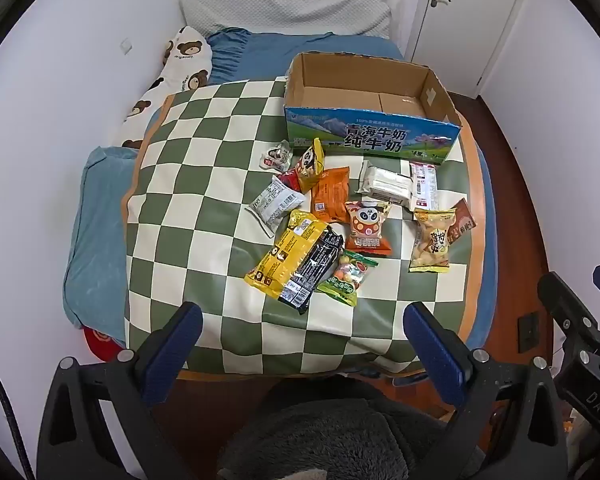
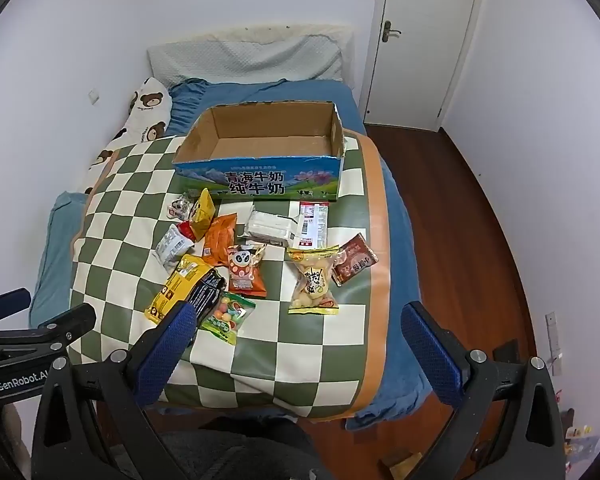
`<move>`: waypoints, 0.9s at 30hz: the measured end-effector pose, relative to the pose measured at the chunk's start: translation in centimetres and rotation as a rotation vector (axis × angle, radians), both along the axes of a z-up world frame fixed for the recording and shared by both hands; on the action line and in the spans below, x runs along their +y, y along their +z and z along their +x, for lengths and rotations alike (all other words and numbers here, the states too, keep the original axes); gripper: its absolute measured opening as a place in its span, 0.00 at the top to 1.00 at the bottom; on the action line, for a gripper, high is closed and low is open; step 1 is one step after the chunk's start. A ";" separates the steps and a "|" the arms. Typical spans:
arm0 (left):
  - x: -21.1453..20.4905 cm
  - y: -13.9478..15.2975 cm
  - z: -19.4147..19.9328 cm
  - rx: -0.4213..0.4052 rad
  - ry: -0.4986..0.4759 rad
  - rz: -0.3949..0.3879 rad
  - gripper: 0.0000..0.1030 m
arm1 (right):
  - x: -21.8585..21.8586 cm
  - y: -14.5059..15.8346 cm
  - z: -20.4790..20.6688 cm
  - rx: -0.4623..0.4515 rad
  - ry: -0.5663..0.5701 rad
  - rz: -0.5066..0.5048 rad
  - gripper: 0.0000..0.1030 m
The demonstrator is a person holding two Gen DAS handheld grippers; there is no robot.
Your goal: Organize snacks
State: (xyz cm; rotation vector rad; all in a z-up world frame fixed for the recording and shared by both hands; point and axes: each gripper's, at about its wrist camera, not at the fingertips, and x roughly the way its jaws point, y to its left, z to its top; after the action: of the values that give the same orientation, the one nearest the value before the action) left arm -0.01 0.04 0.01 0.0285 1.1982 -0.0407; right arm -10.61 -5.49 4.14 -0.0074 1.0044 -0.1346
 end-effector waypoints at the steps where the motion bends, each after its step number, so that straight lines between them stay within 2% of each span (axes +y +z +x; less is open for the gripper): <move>1: 0.0 0.0 0.0 -0.001 0.000 0.000 0.00 | 0.0 0.0 0.0 0.003 0.000 0.001 0.00; 27: 0.4 0.0 0.1 0.004 -0.009 -0.004 0.00 | -0.1 0.1 0.2 0.010 -0.005 0.004 0.00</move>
State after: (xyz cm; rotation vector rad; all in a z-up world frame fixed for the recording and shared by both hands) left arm 0.05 0.40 0.03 0.0305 1.2018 -0.0515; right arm -10.45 -5.57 4.24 -0.0020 1.0147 -0.1377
